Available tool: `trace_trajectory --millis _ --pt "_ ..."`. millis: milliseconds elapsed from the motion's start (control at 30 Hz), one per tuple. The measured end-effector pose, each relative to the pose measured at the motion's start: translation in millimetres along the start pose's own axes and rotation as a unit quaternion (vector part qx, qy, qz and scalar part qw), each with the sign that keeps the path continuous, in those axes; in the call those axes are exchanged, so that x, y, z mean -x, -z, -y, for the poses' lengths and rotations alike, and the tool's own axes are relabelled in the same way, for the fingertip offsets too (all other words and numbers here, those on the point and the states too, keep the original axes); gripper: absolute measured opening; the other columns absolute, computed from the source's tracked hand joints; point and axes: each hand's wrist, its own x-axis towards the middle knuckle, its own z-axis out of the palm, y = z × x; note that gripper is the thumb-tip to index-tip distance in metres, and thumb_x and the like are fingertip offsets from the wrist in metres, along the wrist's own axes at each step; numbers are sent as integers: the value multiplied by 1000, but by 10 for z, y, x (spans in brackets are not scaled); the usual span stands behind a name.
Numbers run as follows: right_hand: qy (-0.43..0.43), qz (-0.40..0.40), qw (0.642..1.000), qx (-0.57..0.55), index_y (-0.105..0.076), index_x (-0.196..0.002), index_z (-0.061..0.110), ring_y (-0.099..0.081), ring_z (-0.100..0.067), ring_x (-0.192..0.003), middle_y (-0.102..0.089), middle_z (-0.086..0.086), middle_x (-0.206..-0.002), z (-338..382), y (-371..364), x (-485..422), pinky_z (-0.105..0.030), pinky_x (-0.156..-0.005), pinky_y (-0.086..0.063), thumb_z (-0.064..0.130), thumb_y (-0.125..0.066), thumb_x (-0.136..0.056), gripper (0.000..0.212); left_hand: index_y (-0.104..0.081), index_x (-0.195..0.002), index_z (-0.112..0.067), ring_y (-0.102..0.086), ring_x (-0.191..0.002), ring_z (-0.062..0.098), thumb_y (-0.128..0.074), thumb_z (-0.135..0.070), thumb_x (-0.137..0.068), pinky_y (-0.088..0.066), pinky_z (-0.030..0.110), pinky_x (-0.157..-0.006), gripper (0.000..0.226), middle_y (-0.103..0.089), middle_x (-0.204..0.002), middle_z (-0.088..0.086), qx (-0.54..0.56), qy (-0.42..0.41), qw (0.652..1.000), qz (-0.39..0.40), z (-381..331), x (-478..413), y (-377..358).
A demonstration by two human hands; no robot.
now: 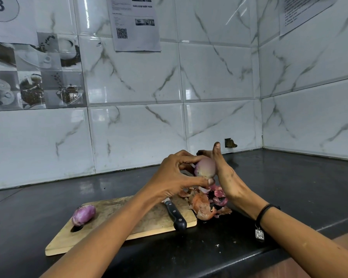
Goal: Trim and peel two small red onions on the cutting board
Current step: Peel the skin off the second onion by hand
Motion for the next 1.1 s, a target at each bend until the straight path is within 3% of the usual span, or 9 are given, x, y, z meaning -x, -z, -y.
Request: trace_trajectory --millis 100,200,267,367,533,667,800,900,1100 --pt "30 -14 999 19 -58 -133 32 -63 3 -105 -69 12 -117 24 13 30 -20 -86 -47 72 -13 -96 71 -73 -120 -34 -68 -94 6 -94 -33 -63 -52 17 -82 60 -63 -107 -5 -15 5 1000 -3 23 -1 -1" --pt "82 -47 993 74 -60 -102 31 -60 0 -87 -63 13 -96 43 -35 61 -27 -79 -47 77 -19 -96 62 -74 -118 -33 -67 -92 4 -95 -30 -64 -53 17 -81 58 -63 -106 -6 -48 9 999 -15 27 6 0" --pt "137 -96 966 197 -45 -81 23 -49 -11 -69 -51 7 -77 28 -47 53 -36 -69 -44 75 -24 -98 58 -75 -117 -32 -66 -90 2 -94 -27 -64 -52 16 -81 56 -63 -104 -7 -57 7 998 -22 22 10 -11" --pt "168 -152 918 327 -40 -73 21 -47 -14 -61 -49 5 -65 -19 -17 21 -35 -58 -33 63 -27 -103 53 -75 -117 -32 -67 -91 7 -94 -32 -64 -55 24 -83 56 -62 -103 -8 -67 5 998 -18 44 4 -31" --pt "160 -176 906 351 -42 -64 23 -48 -18 -58 -50 4 -59 -78 55 -53 -34 -56 -31 56 -31 -105 53 -73 -119 -36 -66 -98 7 -93 -44 -63 -57 38 -91 60 -63 -108 -13 -63 33 997 12 105 3 -20" --pt "149 -197 902 355 -46 -70 23 -52 -19 -61 -54 4 -62 -65 65 -63 -34 -55 -33 57 -31 -104 51 -73 -116 -24 -75 -95 15 -87 -29 -75 -59 44 -91 44 -76 -106 -4 92 71 993 10 36 18 -9" --pt "188 -174 916 308 -50 -84 21 -56 -18 -62 -60 2 -66 -58 48 -58 -45 -57 -47 50 -40 -105 37 -72 -109 -6 -75 -93 32 -78 -22 -80 -60 32 -82 34 -76 -100 17 262 117 958 -4 -36 18 -3" --pt "215 -152 925 275 -53 -93 23 -60 -15 -67 -63 2 -73 -47 33 -38 -50 -64 -52 42 -45 -105 23 -70 -107 2 -75 -93 35 -76 -30 -76 -61 33 -81 45 -75 -98 24 315 155 936 -31 -40 -8 -2" --pt "255 -149 923 247 -56 -104 23 -63 -6 -79 -65 14 -91 -7 14 -3 -43 -71 -55 26 -51 -103 6 -67 -106 5 -75 -89 32 -65 -20 -93 -63 33 -81 29 -75 -97 25 406 187 891 -77 -71 -19 28"
